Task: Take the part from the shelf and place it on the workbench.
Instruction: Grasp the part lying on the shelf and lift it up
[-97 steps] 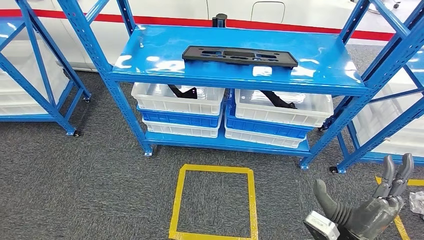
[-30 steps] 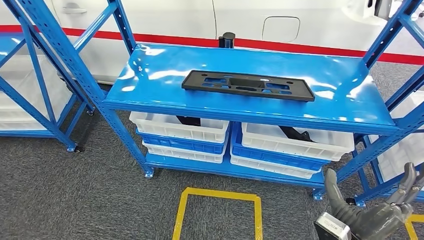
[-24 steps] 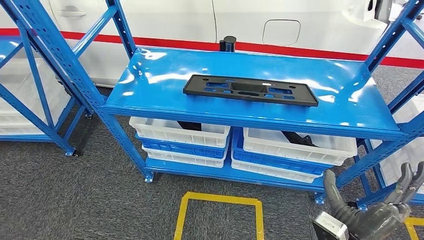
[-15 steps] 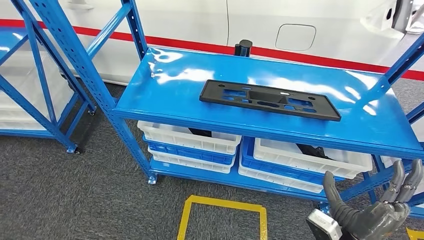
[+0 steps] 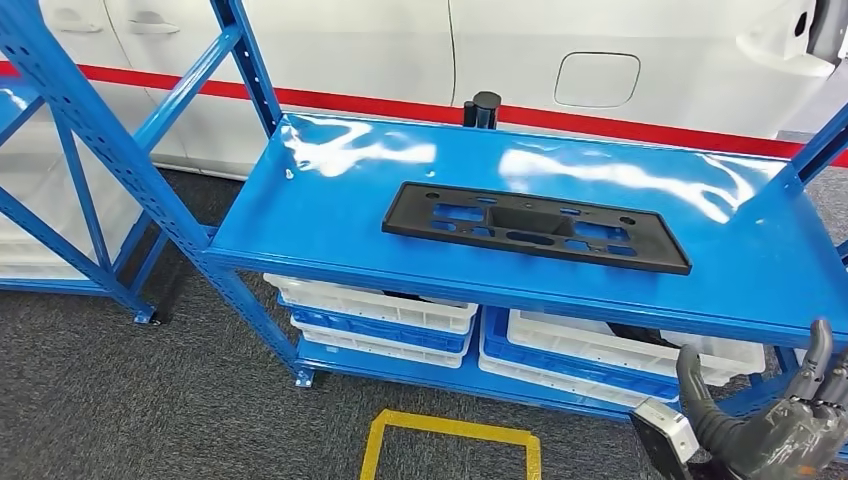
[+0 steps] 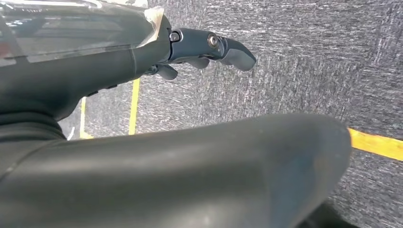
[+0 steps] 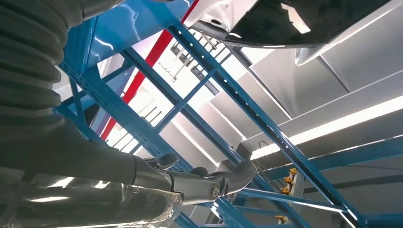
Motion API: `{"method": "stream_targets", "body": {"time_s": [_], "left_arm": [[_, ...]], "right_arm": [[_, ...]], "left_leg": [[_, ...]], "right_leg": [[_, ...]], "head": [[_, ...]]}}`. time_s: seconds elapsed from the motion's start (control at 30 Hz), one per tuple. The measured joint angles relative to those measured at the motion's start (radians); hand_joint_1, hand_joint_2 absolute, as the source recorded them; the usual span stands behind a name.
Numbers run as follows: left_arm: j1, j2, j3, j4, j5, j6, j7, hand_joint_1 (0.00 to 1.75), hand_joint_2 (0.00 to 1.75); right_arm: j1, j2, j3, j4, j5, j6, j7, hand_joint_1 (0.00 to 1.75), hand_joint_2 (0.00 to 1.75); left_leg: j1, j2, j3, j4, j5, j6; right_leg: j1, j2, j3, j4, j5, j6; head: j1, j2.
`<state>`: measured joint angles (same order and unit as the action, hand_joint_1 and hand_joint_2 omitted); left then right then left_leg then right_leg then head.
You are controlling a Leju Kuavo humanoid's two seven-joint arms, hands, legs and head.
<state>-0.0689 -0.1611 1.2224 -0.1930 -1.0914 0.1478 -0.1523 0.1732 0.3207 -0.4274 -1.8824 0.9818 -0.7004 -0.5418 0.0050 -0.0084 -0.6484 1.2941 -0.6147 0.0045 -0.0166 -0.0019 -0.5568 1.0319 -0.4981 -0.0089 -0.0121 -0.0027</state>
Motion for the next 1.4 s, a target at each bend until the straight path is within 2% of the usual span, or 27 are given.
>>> {"method": "stream_targets", "body": {"time_s": [0.03, 0.07, 0.1, 0.17, 0.2, 0.23, 0.3, 0.37, 0.43, 0.5, 0.63, 0.73, 0.93, 1.1, 1.27, 1.4], "left_arm": [[0.001, 0.001, 0.000, 0.000, 0.000, 0.001, 0.000, 0.00, 0.00], [0.002, 0.002, 0.000, 0.000, -0.002, 0.003, 0.000, 0.00, 0.00], [0.003, 0.003, 0.000, 0.000, -0.005, 0.008, 0.000, 0.00, 0.00], [0.003, 0.005, 0.000, 0.000, -0.013, 0.025, -0.001, 0.00, 0.00], [0.003, 0.006, 0.000, 0.001, -0.016, 0.034, -0.001, 0.00, 0.00], [0.003, 0.006, 0.000, 0.001, -0.019, 0.042, -0.001, 0.00, 0.00], [0.005, 0.007, 0.000, 0.002, -0.023, 0.053, -0.001, 0.00, 0.00], [0.006, 0.008, 0.000, 0.003, -0.029, 0.060, -0.001, 0.00, 0.00], [0.005, 0.008, 0.000, 0.006, -0.033, 0.061, 0.000, 0.00, 0.00], [0.004, 0.008, 0.000, 0.007, -0.037, 0.061, 0.000, 0.00, 0.00], [0.004, 0.008, 0.000, 0.010, -0.040, 0.064, 0.003, 0.00, 0.00], [0.004, 0.008, 0.000, 0.010, -0.041, 0.071, 0.007, 0.00, 0.00], [0.006, 0.008, 0.000, 0.013, -0.041, 0.079, 0.009, 0.00, 0.00], [0.006, 0.008, 0.000, 0.016, -0.043, 0.079, 0.008, 0.00, 0.00], [0.006, 0.007, 0.000, 0.016, -0.053, 0.075, 0.002, 0.00, 0.00], [0.006, 0.006, 0.000, 0.016, -0.060, 0.073, 0.002, 0.00, 0.00]], "right_arm": [[-0.001, 0.000, -0.002, 0.001, 0.008, 0.000, 0.004, 0.00, 1.75], [-0.001, 0.000, -0.004, 0.002, 0.020, 0.000, 0.010, 0.00, 1.75], [-0.002, 0.001, -0.006, 0.004, 0.036, 0.000, 0.019, 0.00, 1.75], [-0.004, 0.002, -0.009, 0.007, 0.078, 0.000, 0.043, 0.00, 1.75], [-0.004, 0.002, -0.009, 0.009, 0.106, 0.000, 0.059, 0.00, 1.75], [-0.005, 0.003, -0.008, 0.012, 0.135, 0.000, 0.077, 0.00, 1.75], [-0.004, 0.003, 0.000, 0.020, 0.195, 0.000, 0.124, 0.00, 1.75], [0.000, 0.000, 0.018, 0.028, 0.245, 0.000, 0.183, 0.00, 1.75], [0.007, -0.009, 0.045, 0.040, 0.285, 0.000, 0.254, 0.00, 1.75], [0.020, -0.024, 0.082, 0.054, 0.320, 0.003, 0.330, 0.00, 1.75], [0.046, -0.069, 0.163, 0.072, 0.376, 0.050, 0.481, 0.00, 1.75], [0.063, -0.100, 0.206, 0.079, 0.392, 0.081, 0.542, 0.00, 1.75], [0.076, -0.143, 0.235, 0.094, 0.397, 0.122, 0.602, 0.00, 1.75], [0.063, -0.177, 0.235, 0.127, 0.381, 0.115, 0.616, 0.00, 1.75], [0.021, -0.212, 0.227, 0.182, 0.369, 0.040, 0.595, 0.00, 1.75], [-0.040, -0.230, 0.187, 0.218, 0.398, 0.012, 0.535, 0.00, 1.75]], "left_leg": [[0.003, 0.001, -0.032, 0.023, -0.018, -0.005], [0.006, 0.002, -0.050, 0.019, -0.017, -0.008], [0.008, 0.003, -0.053, -0.014, 0.009, -0.010], [0.010, 0.005, -0.028, -0.133, 0.106, -0.011], [0.010, 0.006, -0.015, -0.184, 0.135, -0.009], [0.008, 0.006, -0.004, -0.216, 0.153, -0.004], [0.003, 0.005, 0.004, -0.232, 0.156, 0.008], [0.001, 0.004, 0.009, -0.240, 0.175, 0.010], [-0.001, 0.002, 0.010, -0.246, 0.178, 0.009], [-0.003, 0.000, 0.012, -0.249, 0.175, 0.014], [-0.003, -0.001, 0.019, -0.251, 0.165, 0.025], [-0.004, -0.001, 0.022, -0.251, 0.163, 0.027], [-0.004, 0.000, 0.025, -0.251, 0.163, 0.027], [-0.004, 0.000, 0.030, -0.255, 0.163, 0.027], [-0.004, 0.000, 0.035, -0.258, 0.163, 0.027], [-0.004, 0.001, 0.038, -0.259, 0.163, 0.027]], "right_leg": [[0.000, 0.001, 0.008, 0.000, -0.007, 0.000], [-0.001, 0.002, 0.018, 0.000, -0.014, 0.001], [-0.003, 0.004, 0.029, 0.000, -0.021, 0.004], [-0.005, 0.005, 0.051, 0.001, -0.038, 0.013], [-0.004, 0.006, 0.059, 0.001, -0.047, 0.018], [-0.002, 0.006, 0.061, 0.001, -0.054, 0.025], [0.001, 0.006, 0.063, -0.002, -0.063, 0.037], [0.004, 0.004, 0.069, -0.007, -0.064, 0.038], [0.006, 0.003, 0.078, -0.020, -0.061, 0.035], [0.006, 0.002, 0.085, -0.036, -0.061, 0.034], [0.006, 0.001, 0.093, -0.051, -0.065, 0.040], [0.006, 0.001, 0.095, -0.054, -0.065, 0.042], [0.006, 0.001, 0.097, -0.055, -0.064, 0.045], [0.006, 0.001, 0.101, -0.055, -0.065, 0.049], [0.007, 0.002, 0.103, -0.055, -0.065, 0.049], [0.007, 0.002, 0.105, -0.055, -0.065, 0.049]], "head": [[0.000, 0.000], [0.000, 0.000], [-0.001, 0.000], [-0.001, 0.000], [-0.001, 0.000], [-0.001, 0.000], [-0.002, 0.000], [-0.001, 0.000], [-0.001, 0.000], [-0.001, 0.000], [0.000, 0.000], [-0.001, 0.000], [-0.001, 0.000], [-0.001, 0.000], [-0.001, 0.000], [-0.001, 0.000]]}}
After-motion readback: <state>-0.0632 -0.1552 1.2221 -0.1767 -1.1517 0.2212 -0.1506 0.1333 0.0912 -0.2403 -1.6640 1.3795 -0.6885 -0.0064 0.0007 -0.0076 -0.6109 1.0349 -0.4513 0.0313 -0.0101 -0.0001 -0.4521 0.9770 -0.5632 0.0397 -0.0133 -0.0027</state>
